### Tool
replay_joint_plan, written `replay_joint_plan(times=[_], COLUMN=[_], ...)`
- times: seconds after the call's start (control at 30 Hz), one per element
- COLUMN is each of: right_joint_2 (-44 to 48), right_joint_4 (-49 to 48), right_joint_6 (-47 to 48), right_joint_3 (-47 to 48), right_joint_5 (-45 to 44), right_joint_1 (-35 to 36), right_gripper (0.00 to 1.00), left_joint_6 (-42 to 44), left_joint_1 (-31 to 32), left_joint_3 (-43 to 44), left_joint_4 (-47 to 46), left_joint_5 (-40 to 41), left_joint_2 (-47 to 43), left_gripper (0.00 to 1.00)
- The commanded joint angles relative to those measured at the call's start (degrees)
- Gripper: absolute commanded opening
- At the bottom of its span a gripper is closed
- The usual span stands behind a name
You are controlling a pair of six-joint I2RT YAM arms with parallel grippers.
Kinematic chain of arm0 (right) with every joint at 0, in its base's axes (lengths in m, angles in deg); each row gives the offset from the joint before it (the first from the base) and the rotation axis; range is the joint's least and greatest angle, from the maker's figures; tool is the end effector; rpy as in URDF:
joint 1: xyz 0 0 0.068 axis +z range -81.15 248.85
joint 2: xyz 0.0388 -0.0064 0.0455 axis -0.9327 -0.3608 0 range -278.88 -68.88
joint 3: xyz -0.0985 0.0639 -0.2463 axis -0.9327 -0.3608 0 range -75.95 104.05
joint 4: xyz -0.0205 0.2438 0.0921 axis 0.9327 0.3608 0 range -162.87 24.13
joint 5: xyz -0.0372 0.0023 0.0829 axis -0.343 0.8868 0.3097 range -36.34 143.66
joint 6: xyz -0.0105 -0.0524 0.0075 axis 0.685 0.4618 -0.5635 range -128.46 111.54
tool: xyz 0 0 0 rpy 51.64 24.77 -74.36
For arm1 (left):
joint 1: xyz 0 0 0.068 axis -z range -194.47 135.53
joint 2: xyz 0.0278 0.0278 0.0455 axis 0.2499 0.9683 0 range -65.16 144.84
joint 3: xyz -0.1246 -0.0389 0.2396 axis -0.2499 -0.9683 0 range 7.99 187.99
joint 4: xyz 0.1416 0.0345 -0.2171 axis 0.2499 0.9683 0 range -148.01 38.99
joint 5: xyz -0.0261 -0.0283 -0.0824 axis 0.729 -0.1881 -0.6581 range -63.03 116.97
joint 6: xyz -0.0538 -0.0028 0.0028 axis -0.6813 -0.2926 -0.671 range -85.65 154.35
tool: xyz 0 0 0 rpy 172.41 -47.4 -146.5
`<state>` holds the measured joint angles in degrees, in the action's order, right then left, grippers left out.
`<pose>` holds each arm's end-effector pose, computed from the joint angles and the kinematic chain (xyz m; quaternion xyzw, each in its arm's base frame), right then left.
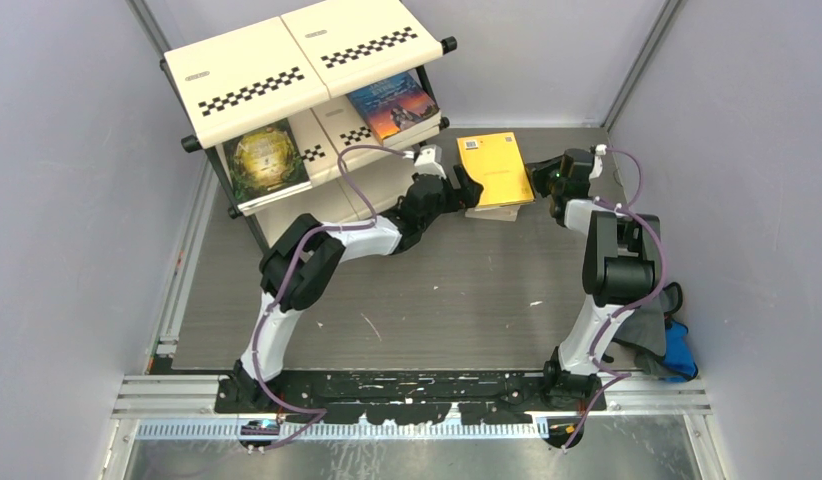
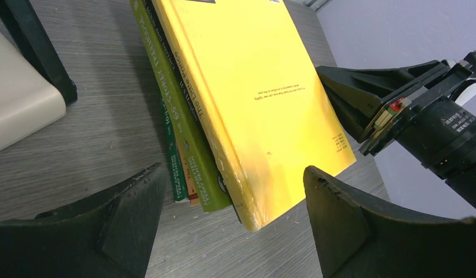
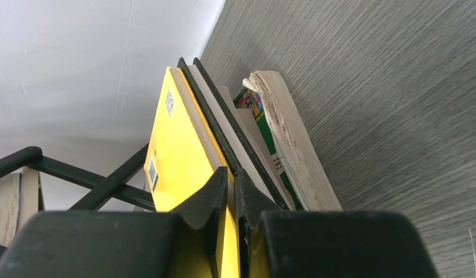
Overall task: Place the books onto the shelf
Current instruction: Pick up the book from the center of the board.
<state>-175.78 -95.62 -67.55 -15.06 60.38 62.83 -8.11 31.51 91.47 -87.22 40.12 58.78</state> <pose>0.4086 -0.0389 0.1883 0.4215 0.7201 0.2891 0.4693 0.3528 -0.3535 0.1980 -0.0490 0.7698 -0.3761 0.5134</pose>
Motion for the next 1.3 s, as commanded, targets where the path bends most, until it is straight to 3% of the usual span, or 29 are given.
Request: replay_joint_plan(times=[0.0,0.8,1.27], right_joint_2=[-0.2,1.5,0.6], right_joint_4=[-2.6,-3.0,-1.3], right_joint_6=[0.0,0.9,2.4], right_joint_3=[2.1,0.3,1.1], right_joint_5=[1.7,4.1,7.7], right_joint_1=[0.3,2.1,2.2], right_gripper=[0.15,0.17,0.17], left_joint_6=[-1.6,-4.9,-5.9], left_joint_1=[-0.4,-1.2,-3.1], left_joint_3=[3.2,2.7,2.7], left_joint_4=[-3.9,-5.1,-6.0], left_joint_5=[-2.0,-5.1,-12.9], left_joint_2=[0.6,2.6,3.6], left_gripper=[0.87,0.85,0.82])
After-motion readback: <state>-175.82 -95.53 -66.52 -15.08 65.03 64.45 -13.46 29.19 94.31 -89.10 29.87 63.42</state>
